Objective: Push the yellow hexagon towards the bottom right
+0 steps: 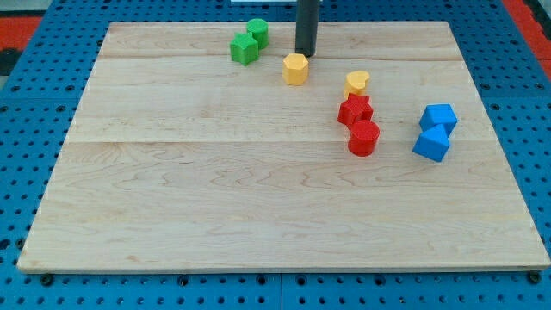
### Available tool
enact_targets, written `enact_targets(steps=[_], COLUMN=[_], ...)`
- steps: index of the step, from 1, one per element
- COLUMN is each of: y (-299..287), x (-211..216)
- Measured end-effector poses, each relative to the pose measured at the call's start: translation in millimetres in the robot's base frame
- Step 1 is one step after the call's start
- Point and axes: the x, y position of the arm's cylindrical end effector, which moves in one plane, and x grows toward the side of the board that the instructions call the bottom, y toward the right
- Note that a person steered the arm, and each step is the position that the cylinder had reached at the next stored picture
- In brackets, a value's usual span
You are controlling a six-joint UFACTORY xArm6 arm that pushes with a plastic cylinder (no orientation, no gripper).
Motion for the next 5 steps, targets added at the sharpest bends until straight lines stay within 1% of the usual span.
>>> enact_targets(steps=[2, 3, 4, 5], y=[-52, -64, -41, -35], x=[98, 148, 183, 166])
